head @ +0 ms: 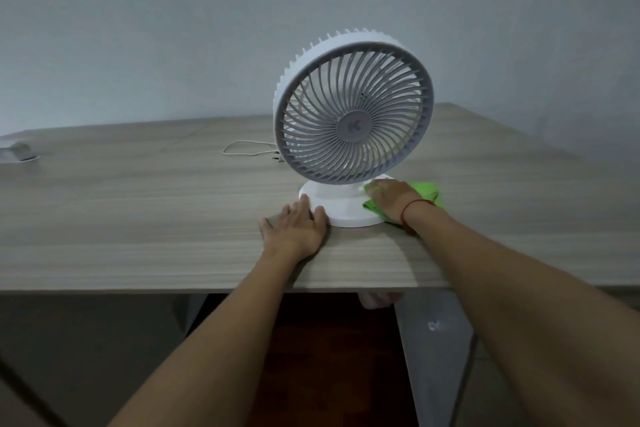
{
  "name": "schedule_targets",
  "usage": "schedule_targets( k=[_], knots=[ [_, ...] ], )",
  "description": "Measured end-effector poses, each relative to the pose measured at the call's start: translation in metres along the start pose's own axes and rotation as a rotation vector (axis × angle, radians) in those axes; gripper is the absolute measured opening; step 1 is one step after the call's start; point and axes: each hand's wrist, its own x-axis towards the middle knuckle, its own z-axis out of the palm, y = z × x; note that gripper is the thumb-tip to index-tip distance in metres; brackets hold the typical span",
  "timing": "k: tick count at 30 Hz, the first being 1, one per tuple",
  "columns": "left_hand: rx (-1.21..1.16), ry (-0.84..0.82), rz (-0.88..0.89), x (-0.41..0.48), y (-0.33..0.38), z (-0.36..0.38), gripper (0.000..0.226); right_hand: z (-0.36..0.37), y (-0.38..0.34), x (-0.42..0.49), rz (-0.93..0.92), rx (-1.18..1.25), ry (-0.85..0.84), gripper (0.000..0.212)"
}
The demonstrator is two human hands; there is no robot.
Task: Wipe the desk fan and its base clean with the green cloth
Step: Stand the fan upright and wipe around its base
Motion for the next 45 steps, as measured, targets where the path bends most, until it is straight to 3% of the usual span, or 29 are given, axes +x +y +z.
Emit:
schedule_targets(
  k=[6, 9, 12, 14, 15, 17, 19, 22, 24, 26, 27, 28, 31, 33, 34, 38, 40, 42, 45],
  knots=[
    [-0.076, 0.026, -0.030, -0.011, 0.002, 0.000, 0.060, 0.028, -0.025, -0.040, -0.217, 0.100, -0.008, 0.043],
    [-0.250, 0.254, -0.014, -0.018, 0.003, -0.004, 0.048, 0.026, -0.021, -0.053, -0.277, 0.262, 0.024, 0.042],
    [-0.381, 0.470, -0.011, -0.023, 0.009, -0.009, 0.038, 0.013, 0.003, -0.053, -0.176, 0.401, 0.287, 0.039],
    [-0.449, 0.410, -0.043, -0.028, 0.018, -0.009, 0.041, 0.005, 0.025, -0.047, 0.029, 0.302, 0.495, 0.038],
    [-0.480, 0.347, -0.051, -0.030, 0.024, -0.008, 0.044, 0.002, 0.034, -0.045, 0.162, 0.225, 0.517, 0.044],
    [-0.496, 0.241, -0.072, -0.030, 0.034, -0.005, 0.052, 0.000, 0.044, -0.043, 0.357, 0.114, 0.395, 0.068],
    [-0.503, 0.158, -0.132, -0.027, 0.043, -0.005, 0.065, 0.000, 0.041, -0.042, 0.386, 0.083, 0.270, 0.082],
    [-0.526, 0.107, -0.228, -0.028, 0.053, -0.011, 0.096, -0.001, 0.026, -0.037, 0.363, 0.178, 0.217, 0.058],
    [-0.542, 0.089, -0.271, -0.032, 0.057, -0.016, 0.090, -0.003, 0.017, -0.038, 0.313, 0.348, 0.218, 0.025],
    [-0.555, 0.064, -0.283, -0.032, 0.058, -0.017, 0.074, -0.005, 0.013, -0.041, 0.314, 0.505, 0.258, 0.014],
    [-0.565, 0.048, -0.282, -0.032, 0.058, -0.017, 0.067, -0.007, 0.012, -0.044, 0.340, 0.579, 0.266, 0.015],
    [-0.575, 0.033, -0.276, -0.032, 0.057, -0.016, 0.065, -0.009, 0.013, -0.044, 0.379, 0.653, 0.253, 0.029],
    [-0.655, 0.032, -0.234, -0.034, 0.052, -0.014, 0.054, -0.012, 0.016, -0.048, 0.453, 0.768, 0.056, 0.060],
    [-0.772, 0.019, -0.218, -0.044, 0.052, -0.021, 0.028, -0.015, 0.008, -0.059, 0.459, 0.779, -0.103, 0.057],
    [-0.822, 0.006, -0.226, -0.046, 0.052, -0.024, 0.025, -0.017, 0.003, -0.066, 0.439, 0.754, -0.151, 0.051],
    [-0.908, 0.007, -0.215, -0.053, 0.049, -0.028, 0.024, -0.020, -0.009, -0.082, 0.314, 0.657, -0.045, 0.032],
    [-0.912, 0.079, -0.198, -0.054, 0.045, -0.024, 0.023, -0.017, -0.011, -0.081, 0.235, 0.722, 0.011, 0.031],
    [-0.922, 0.182, -0.186, -0.054, 0.041, -0.022, 0.006, -0.010, -0.014, -0.077, 0.178, 0.777, 0.052, 0.032],
    [-0.870, 0.284, -0.160, -0.046, 0.032, -0.022, 0.017, -0.003, -0.021, -0.068, 0.128, 0.892, 0.098, 0.031]
  ],
)
